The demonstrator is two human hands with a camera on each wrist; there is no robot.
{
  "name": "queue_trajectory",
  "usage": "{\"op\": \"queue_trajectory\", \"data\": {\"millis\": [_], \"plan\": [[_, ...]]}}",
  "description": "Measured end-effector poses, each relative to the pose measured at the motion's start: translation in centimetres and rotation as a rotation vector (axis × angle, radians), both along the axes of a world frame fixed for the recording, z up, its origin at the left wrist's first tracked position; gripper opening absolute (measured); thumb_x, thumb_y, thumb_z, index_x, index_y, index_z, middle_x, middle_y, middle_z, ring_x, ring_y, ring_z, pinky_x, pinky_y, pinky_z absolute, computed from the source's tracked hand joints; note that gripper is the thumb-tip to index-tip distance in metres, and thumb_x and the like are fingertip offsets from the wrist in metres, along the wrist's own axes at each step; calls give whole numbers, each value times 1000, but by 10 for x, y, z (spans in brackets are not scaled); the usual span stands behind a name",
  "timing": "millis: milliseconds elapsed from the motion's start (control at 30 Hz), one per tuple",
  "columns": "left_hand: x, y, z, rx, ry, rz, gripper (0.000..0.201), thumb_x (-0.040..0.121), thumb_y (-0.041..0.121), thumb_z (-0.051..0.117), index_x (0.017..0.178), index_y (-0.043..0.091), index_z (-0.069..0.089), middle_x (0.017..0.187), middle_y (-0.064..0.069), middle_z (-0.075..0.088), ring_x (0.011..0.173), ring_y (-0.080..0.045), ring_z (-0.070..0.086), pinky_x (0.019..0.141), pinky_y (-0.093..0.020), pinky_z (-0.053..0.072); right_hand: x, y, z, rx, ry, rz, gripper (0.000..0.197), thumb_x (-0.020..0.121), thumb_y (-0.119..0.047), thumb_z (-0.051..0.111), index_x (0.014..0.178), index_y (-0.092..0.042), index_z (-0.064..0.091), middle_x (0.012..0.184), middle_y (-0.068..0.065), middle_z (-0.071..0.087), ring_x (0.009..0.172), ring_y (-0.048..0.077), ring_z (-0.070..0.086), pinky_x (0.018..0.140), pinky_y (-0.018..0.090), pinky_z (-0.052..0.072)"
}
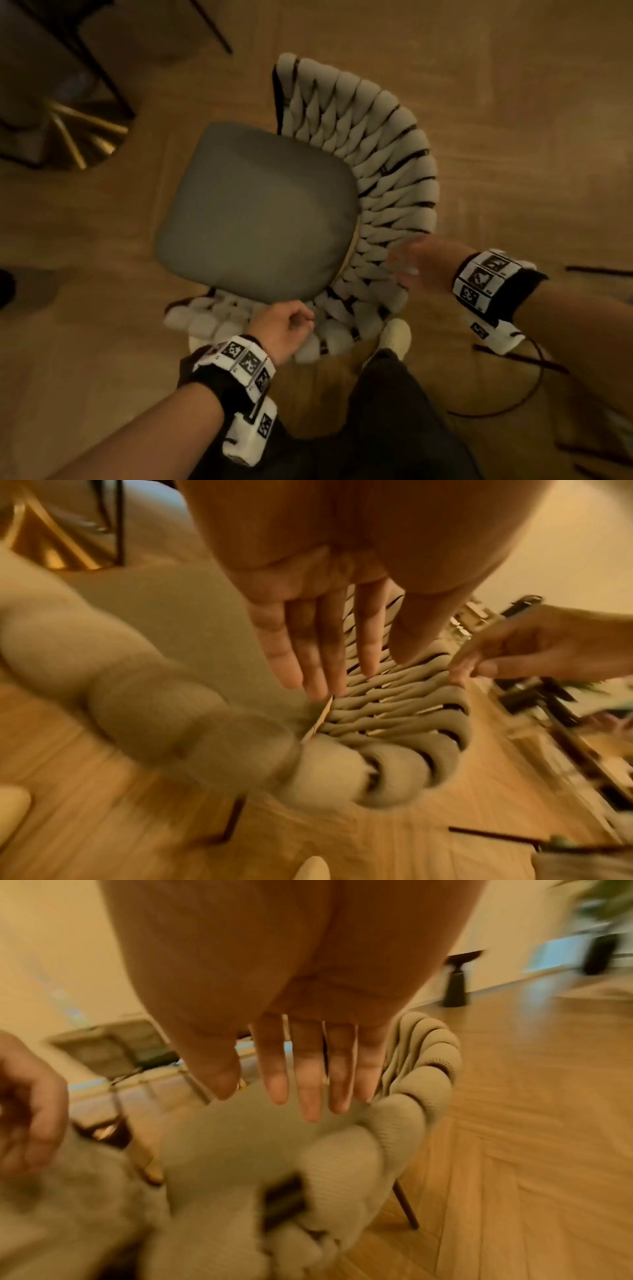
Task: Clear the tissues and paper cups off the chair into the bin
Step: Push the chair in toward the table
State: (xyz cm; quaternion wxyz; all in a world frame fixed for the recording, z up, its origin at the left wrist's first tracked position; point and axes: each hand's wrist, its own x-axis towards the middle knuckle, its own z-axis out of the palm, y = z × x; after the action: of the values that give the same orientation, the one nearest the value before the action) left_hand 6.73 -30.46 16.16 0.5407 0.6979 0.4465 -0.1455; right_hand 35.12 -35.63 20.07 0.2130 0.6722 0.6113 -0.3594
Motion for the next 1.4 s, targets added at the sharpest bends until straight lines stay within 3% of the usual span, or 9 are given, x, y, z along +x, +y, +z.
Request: {"op": "queue_trajectory", "data": {"millis": [200,300,367,467,633,833,1000,1200,1400], "plan": [[103,-86,-15,-33,280,137,54,86,60,37,130,29,40,135,-1,51,121,-24,47,104,-43,39,66,26,-36,-53,-126,729,71,81,-72,32,139,-31,36,144,-3,44,137,21,31,115,44,21],[135,-95,-26,83,402,64,82,76,80,19,136,26,34,146,-3,40,133,-26,35,113,-48,21,82,51,-52,-109,-166,878,99,61,-92,12,141,-38,28,149,-6,38,140,19,26,118,48,10],[151,-96,-37,111,448,88,96,64,90,16,130,24,42,140,-5,46,128,-30,41,106,-51,29,87,69,-63,-121,-171,941,110,50,-97,9,139,-37,33,149,-4,39,137,21,34,116,45,22],[161,-95,-51,202,444,143,91,56,94,21,98,24,59,101,-4,66,97,-30,59,81,-44,44,89,76,-75,-108,-188,979,112,46,-100,10,137,-40,36,143,-6,47,126,24,47,103,46,40],[151,-98,-59,275,385,113,84,58,94,18,84,27,61,85,0,67,82,-26,60,75,-42,48,78,56,-69,-47,-251,961,109,51,-95,12,138,-34,36,144,-6,46,126,27,47,100,45,44],[74,-86,-55,303,404,-29,86,55,95,14,93,33,61,97,5,67,90,-20,60,80,-41,50,21,42,-80,-17,-120,842,124,43,-98,-4,129,-25,47,132,0,56,112,31,55,90,46,50],[-27,-65,-49,356,464,-80,86,49,97,18,95,39,62,94,13,69,86,-14,63,75,-32,52,-23,52,-87,150,-54,894,105,57,-95,6,121,-25,52,115,2,65,101,27,59,91,43,45],[-100,-52,-43,411,521,-103,91,48,98,24,103,36,62,101,9,69,92,-17,63,76,-32,51,-97,58,-89,131,-33,884,98,51,-99,9,88,-25,62,72,-2,64,62,19,57,61,31,50],[-156,-24,-43,465,588,-89,102,44,101,13,107,38,62,93,10,70,86,-16,63,72,-33,45,-153,76,-92,170,-52,838,96,50,-100,9,80,-26,62,65,-4,62,56,16,56,54,29,48]]}}
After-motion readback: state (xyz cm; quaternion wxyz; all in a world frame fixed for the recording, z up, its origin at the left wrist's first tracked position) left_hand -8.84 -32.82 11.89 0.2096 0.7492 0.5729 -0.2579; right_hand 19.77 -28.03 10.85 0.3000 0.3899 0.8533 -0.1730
